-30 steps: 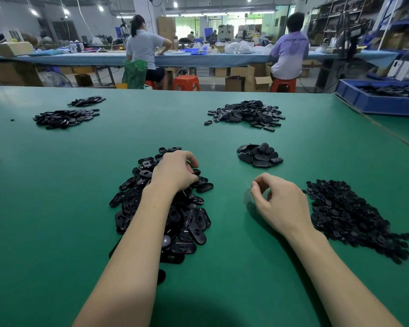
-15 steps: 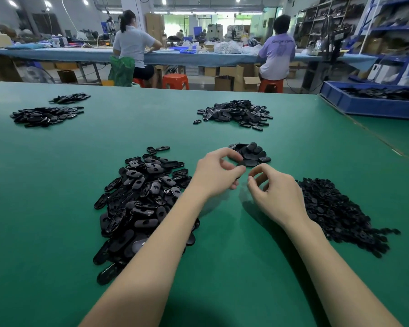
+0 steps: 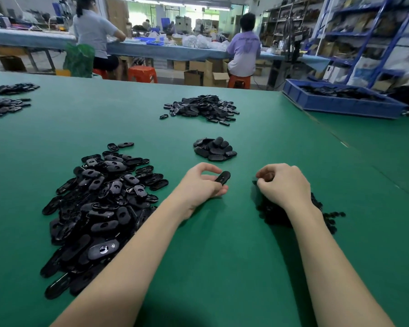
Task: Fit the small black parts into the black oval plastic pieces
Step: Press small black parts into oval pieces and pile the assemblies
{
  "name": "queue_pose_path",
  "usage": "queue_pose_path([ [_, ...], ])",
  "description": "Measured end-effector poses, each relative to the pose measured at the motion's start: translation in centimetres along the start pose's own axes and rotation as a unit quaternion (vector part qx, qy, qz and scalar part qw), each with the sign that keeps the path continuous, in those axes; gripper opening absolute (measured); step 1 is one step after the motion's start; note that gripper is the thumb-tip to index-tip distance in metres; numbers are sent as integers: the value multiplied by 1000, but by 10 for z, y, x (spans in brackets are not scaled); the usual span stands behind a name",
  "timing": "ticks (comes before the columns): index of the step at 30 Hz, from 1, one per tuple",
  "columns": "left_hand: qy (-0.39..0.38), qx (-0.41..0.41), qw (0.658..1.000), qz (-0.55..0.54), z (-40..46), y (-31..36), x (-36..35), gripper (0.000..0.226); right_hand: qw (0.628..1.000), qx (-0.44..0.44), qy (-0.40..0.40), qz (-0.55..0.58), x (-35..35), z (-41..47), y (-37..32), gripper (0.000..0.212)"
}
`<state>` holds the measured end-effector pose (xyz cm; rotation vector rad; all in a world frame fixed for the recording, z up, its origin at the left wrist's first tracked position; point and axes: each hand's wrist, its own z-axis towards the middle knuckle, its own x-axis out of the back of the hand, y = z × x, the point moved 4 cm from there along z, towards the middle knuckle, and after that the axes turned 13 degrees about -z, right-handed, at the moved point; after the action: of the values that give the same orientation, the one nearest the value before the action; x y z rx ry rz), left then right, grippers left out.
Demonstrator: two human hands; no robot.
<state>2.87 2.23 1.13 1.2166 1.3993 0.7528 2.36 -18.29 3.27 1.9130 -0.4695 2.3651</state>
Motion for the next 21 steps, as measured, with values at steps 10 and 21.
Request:
queue_pose_path([
  [10,-11,-21,1000,-3,-1,1,0,29,1000,-21,-3,4,-3,0,1,11],
  [21,9,-79,997,18,2,3,5,41,927,33,-76,366,-2,-1,-33,9],
])
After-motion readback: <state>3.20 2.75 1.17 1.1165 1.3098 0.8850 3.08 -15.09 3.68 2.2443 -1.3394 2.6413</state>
